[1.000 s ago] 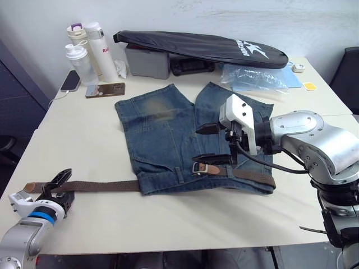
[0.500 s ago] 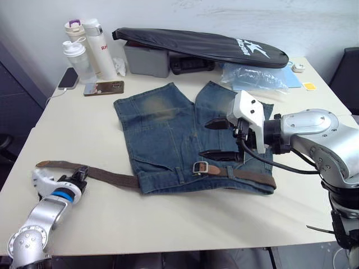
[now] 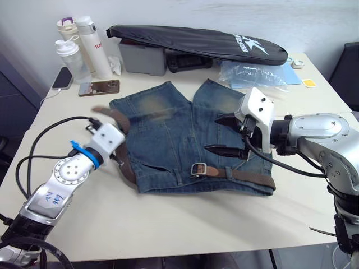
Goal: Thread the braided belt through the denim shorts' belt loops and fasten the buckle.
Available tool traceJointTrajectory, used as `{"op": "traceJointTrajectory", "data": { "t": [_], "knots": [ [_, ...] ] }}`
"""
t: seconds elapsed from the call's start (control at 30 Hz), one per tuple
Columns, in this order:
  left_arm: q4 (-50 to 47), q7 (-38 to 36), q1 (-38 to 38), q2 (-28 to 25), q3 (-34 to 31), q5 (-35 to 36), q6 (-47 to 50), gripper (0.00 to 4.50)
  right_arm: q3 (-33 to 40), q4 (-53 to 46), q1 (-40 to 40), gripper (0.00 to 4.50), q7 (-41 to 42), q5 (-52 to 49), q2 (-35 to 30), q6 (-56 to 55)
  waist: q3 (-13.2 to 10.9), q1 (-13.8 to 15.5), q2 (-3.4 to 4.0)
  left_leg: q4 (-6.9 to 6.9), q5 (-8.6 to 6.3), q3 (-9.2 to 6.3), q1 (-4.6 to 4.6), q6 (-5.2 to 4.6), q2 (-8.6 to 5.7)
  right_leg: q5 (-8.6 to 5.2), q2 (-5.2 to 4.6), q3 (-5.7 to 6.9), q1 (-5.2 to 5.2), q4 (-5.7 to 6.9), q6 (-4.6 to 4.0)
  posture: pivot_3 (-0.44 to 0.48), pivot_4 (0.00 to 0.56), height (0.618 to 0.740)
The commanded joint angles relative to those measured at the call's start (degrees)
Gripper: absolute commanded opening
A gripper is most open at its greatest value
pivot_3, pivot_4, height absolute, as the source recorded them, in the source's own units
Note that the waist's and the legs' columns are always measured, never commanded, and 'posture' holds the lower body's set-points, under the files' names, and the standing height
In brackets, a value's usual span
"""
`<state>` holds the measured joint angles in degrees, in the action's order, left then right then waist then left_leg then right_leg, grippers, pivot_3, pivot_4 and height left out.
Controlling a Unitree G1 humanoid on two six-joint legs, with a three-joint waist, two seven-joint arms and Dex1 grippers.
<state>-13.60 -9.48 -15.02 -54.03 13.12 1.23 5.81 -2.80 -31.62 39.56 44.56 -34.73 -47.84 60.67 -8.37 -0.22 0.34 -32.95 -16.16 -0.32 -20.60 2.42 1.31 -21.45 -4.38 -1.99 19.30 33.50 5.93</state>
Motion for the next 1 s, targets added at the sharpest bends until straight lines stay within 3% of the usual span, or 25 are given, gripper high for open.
{"op": "traceJointTrajectory", "data": {
  "t": [0.03, 0.27, 0.4, 0.5, 0.67, 1.0],
  "knots": [
    [0.5, -3.12, -0.56, 0.6, 1.32, -8.5, -5.59, 0.01, 2.35, -2.82, -0.34, 4.5, -1.09, -0.66, -1.06, 0.38, 0.01, 0.07, 0.02, -0.03, 0.01, 0.04, -0.07, -0.01, 0.0, 0.01, 0.01, -0.01, 0.1, 0.07, 0.01, 0.0, 0.15, 0.74],
    [4.17, -9.38, -3.55, 5.37, 0.0, -12.37, -7.63, 0.01, -0.16, -3.71, -1.17, 4.5, -1.19, 2.96, -3.42, -2.91, -0.06, 0.18, -0.1, -0.26, -0.03, 0.17, -0.09, -0.62, 0.12, 0.14, -0.06, 0.02, 0.17, 0.32, 0.26, 0.0, 0.15, 0.74],
    [5.51, -13.33, -6.2, 8.43, -0.82, -10.89, -6.96, 0.01, -6.21, -4.32, -2.16, 4.5, -0.46, 9.42, -4.52, -10.33, -0.06, 0.03, -0.1, -0.27, 0.0, 0.2, -0.08, -0.68, 0.13, 0.23, -0.14, 0.07, 0.18, 0.32, 0.26, 0.0, 0.15, 0.74],
    [5.24, -15.94, -7.47, 11.05, -1.33, -9.49, -4.99, 0.01, -10.48, -5.08, -1.68, 4.5, -2.3, 11.2, -1.01, -10.48, -0.04, -0.05, -0.06, -0.26, 0.01, 0.22, -0.08, -0.67, 0.17, 0.25, -0.12, 0.08, 0.23, 0.38, 0.27, 0.0, 0.15, 0.74],
    [2.26, -18.9, -8.0, 17.67, -4.17, -3.8, 6.87, 0.01, -17.33, -2.72, -1.04, 4.5, -5.96, 17.08, 5.14, -11.65, -0.04, -0.03, -0.05, -0.56, 0.07, 0.22, -0.15, -0.57, 0.26, 0.26, 0.04, 0.13, 0.29, 0.84, 0.28, 0.0, 0.15, 0.74],
    [-3.68, -25.52, -10.49, 20.48, -2.43, -2.09, 21.71, 0.01, -23.55, 2.14, -2.85, 4.5, -11.58, 23.65, 13.69, -8.68, -0.01, 0.09, -0.1, -1.0, 0.06, 0.02, -0.37, -0.56, 0.13, 0.29, -0.02, 0.21, 0.28, 0.98, 0.34, 0.0, 0.15, 0.74]
  ]
}}
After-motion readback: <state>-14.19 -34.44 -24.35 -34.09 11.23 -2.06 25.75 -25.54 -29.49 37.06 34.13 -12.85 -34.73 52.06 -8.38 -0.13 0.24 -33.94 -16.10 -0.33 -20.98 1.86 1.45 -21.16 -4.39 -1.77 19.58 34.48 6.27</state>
